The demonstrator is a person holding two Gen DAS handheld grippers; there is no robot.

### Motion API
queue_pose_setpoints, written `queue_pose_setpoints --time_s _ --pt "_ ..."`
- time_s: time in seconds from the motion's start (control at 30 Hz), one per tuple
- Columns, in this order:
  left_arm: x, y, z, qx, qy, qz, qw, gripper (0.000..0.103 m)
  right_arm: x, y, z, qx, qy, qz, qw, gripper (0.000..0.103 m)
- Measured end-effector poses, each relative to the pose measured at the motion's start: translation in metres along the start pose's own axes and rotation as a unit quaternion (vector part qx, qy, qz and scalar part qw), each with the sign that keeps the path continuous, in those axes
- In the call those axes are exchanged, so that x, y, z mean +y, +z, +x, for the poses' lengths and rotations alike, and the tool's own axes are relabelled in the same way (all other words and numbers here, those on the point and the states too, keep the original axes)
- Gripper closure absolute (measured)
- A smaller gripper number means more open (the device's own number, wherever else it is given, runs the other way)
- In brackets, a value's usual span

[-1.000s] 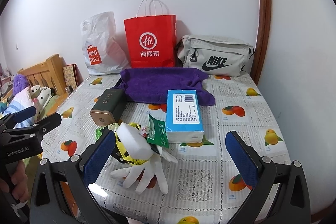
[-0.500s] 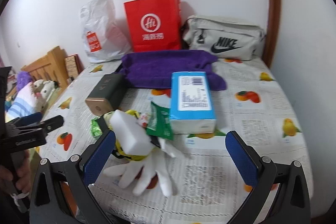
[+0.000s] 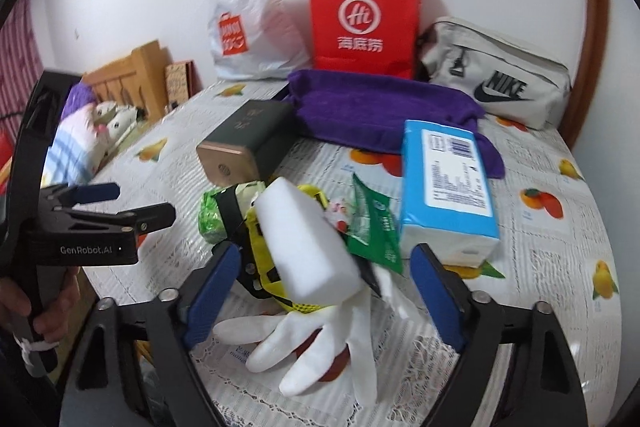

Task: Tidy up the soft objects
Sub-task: 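Grasp the white foam sponge with the right tool while the left tool approaches the green tissue pack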

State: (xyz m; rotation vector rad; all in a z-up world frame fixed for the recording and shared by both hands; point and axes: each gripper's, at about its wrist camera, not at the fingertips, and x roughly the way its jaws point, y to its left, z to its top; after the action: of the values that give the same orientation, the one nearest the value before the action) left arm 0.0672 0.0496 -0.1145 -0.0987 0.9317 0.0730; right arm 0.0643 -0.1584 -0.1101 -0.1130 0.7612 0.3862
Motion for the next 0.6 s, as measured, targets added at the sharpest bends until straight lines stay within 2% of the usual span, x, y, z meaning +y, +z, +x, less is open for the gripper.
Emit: queue_pose_setpoints --time_s 0.13,0.2,0.23,0.27,0.3,0.4,0.6 --pt "0.002 -0.002 0.008 0.008 -0.011 -0.003 0.9999 0.0 0.011 0.0 0.014 0.01 -0.017 -0.03 0.999 0.025" --pt "0.004 -0.003 0.01 0.01 -0.015 -0.004 0.9998 0.0 0.015 -0.001 0.022 0.017 -0.026 -0.043 0.999 0.031" --pt "0.005 -0.003 0.012 0.011 -0.016 -0.005 0.9998 0.0 0.018 -0.001 0.026 0.021 -0.028 -0.051 0.998 0.038" --pt "0.007 -0.003 0.013 0.011 -0.017 -0.007 0.9998 0.0 0.02 -0.001 0.029 0.025 -0.03 -0.057 0.998 0.052" --pt "0.009 -0.003 0.014 0.011 -0.018 -0.008 0.9997 0.0 0.021 -0.001 0.031 0.027 -0.031 -0.063 0.997 0.058" --pt "0.014 -0.003 0.017 0.012 -0.026 -0.016 0.9995 0.0 0.021 0.002 0.029 0.012 -0.026 -0.058 0.998 0.06" --pt "0.015 -0.002 0.022 0.013 -0.042 -0.016 0.9989 0.0 0.014 0.015 0.008 -0.029 0.022 -0.02 0.999 0.06"
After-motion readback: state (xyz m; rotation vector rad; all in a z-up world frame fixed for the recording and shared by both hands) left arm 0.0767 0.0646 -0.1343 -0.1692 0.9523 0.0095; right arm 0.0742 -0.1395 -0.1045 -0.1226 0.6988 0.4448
